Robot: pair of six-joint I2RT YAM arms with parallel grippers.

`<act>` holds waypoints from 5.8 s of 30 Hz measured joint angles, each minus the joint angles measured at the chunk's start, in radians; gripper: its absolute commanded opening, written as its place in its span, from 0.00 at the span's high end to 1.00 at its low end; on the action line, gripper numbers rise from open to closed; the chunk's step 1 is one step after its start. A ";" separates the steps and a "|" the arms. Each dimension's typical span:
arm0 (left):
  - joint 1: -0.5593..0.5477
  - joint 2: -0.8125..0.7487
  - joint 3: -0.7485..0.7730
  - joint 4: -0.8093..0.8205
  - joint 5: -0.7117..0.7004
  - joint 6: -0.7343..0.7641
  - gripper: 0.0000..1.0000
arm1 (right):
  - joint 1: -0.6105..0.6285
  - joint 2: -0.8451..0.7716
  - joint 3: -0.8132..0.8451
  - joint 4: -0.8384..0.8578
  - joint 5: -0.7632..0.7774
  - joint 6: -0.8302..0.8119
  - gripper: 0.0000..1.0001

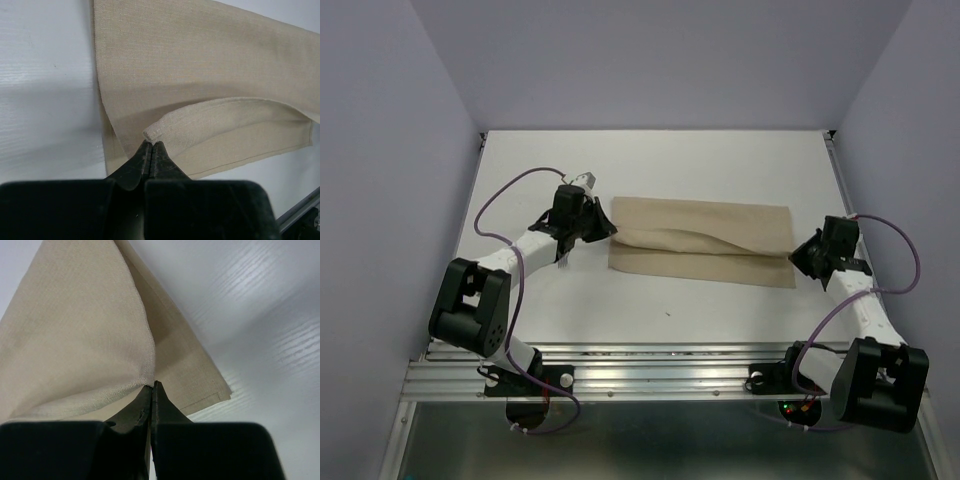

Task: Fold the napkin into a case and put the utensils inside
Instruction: Fold the rectangle-folded napkin at the center of the board, then smooth out the rectangle-folded napkin at the center of the board.

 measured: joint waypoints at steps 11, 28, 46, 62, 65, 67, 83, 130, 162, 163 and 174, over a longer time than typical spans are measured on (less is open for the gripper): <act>0.000 -0.022 -0.063 0.000 0.000 -0.035 0.62 | 0.000 -0.011 -0.061 -0.020 0.013 0.051 0.71; -0.002 -0.008 0.098 -0.149 -0.037 -0.025 0.26 | -0.005 -0.006 0.002 -0.045 -0.007 0.011 0.46; -0.022 0.470 0.508 -0.259 0.027 -0.024 0.26 | 0.462 0.433 0.372 0.021 -0.131 -0.054 0.40; 0.001 0.501 0.523 -0.299 0.047 -0.021 0.26 | 0.752 0.863 0.633 0.128 -0.234 0.019 0.40; 0.004 0.501 0.523 -0.302 0.047 -0.020 0.27 | 0.776 0.869 0.634 0.148 -0.251 0.025 0.40; 0.006 0.501 0.523 -0.303 0.049 -0.021 0.27 | 0.785 0.869 0.631 0.151 -0.257 0.026 0.40; 0.026 0.507 0.523 -0.303 0.079 -0.021 0.27 | 0.866 0.723 0.419 0.177 -0.347 -0.005 0.40; 0.032 0.507 0.521 -0.301 0.091 -0.021 0.28 | 0.903 0.682 0.411 0.093 -0.309 -0.109 0.30; 0.032 0.497 0.503 -0.293 0.087 -0.018 0.28 | 0.546 0.420 0.275 -0.054 0.013 -0.010 0.34; 0.032 0.492 0.497 -0.291 0.085 -0.016 0.28 | 0.525 0.421 0.274 -0.053 0.018 -0.010 0.34; 0.034 0.398 0.394 -0.336 0.039 0.015 0.28 | 0.373 0.563 0.315 0.008 0.053 -0.059 0.34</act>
